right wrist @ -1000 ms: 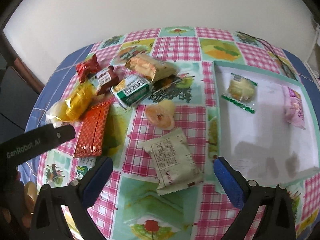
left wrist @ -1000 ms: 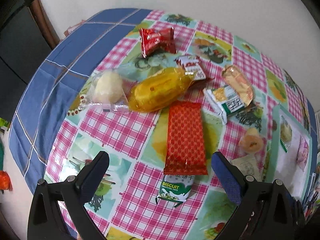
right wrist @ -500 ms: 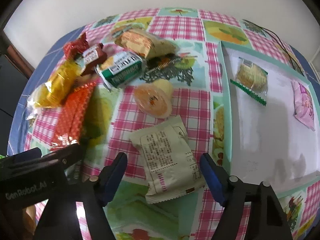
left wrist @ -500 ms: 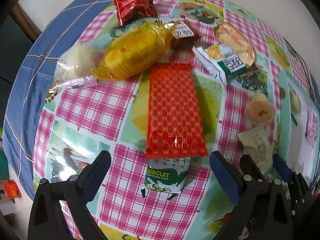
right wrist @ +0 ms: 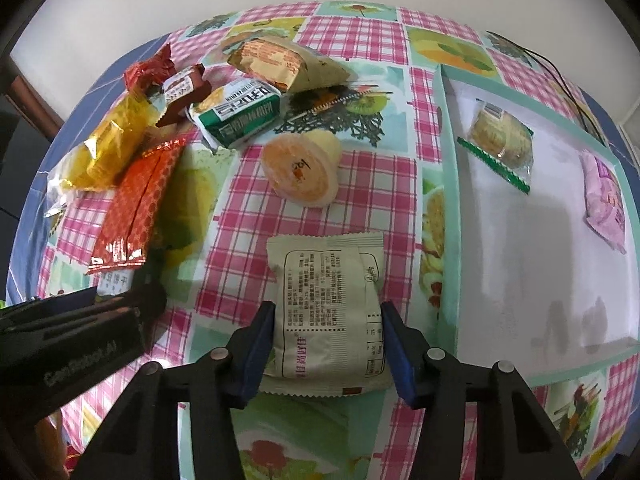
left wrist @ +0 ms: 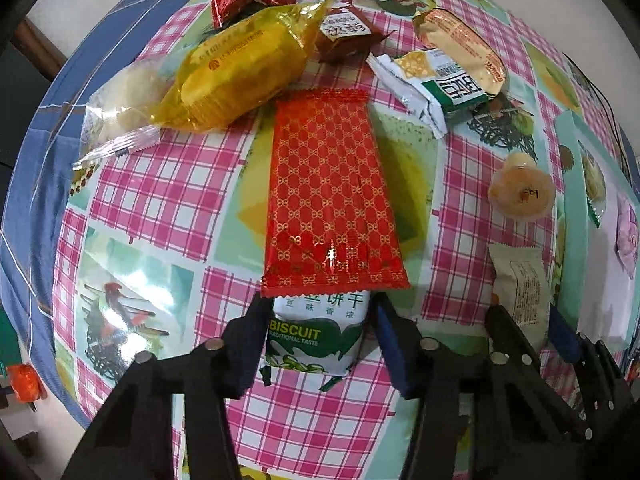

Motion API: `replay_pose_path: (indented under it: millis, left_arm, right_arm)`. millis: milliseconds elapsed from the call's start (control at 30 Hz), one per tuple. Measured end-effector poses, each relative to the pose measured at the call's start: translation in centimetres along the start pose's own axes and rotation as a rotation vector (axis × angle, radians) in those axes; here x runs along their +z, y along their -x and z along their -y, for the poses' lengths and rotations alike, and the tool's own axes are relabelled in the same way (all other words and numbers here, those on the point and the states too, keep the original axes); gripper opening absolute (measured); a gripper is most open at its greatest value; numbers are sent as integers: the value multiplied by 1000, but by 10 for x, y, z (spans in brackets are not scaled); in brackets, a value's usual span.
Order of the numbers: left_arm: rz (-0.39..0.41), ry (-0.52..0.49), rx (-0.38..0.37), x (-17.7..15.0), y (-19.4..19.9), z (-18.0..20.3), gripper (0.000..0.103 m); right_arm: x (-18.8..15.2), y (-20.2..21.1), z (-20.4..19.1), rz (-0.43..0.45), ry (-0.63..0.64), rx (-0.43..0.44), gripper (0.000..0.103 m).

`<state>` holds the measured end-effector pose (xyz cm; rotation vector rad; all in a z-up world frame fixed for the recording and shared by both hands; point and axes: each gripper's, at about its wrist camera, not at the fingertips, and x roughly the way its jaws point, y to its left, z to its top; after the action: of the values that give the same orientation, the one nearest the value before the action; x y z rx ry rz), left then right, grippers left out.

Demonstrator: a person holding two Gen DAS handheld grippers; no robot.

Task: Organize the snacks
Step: 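Grasp the green BISCUIT pack with the left tool while the right tool grasps the beige printed pouch, then carry the biscuit pack and beige pouch into the tray and open both tools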

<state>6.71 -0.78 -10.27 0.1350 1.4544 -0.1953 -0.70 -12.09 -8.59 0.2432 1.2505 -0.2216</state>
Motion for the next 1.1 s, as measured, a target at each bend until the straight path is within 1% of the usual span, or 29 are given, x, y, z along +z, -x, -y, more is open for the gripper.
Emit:
replay_pose_path:
  millis: [33, 100, 267, 433, 533, 700, 767, 867, 1000, 1100]
  left_arm:
    - [2, -5, 1, -1, 1, 0, 44]
    - [6, -10, -7, -1, 1, 1, 42]
    - [8, 0, -28, -3, 1, 3, 42]
    - [3, 6, -71, -5, 4, 3, 41]
    - [2, 3, -100, -9, 8, 8, 41]
    - [7, -16, -109, -13, 12, 21, 41]
    - [10, -15, -127, -14, 15, 24, 41]
    - [24, -25, -150, -16, 21, 29, 41]
    - [40, -33, -173, -18, 29, 41, 41]
    - [60, -39, -193, -19, 41, 52, 41]
  right_arm:
    - [-2, 1, 0, -2, 1, -3, 55]
    - [-7, 2, 0, -6, 0, -6, 55]
    - [-14, 4, 3, -18, -13, -2, 54]
    - [-15, 8, 11, -32, -46, 17, 54]
    - [-12, 11, 17, -24, -61, 24, 54]
    - [-9, 23, 27, 3, -79, 33, 54]
    - [-8, 28, 31, 12, -81, 32, 54]
    - [-8, 34, 36, 21, -86, 29, 54]
    - [-6, 40, 42, 31, -92, 48, 54]
    - [-3, 46, 40, 53, -85, 49, 54]
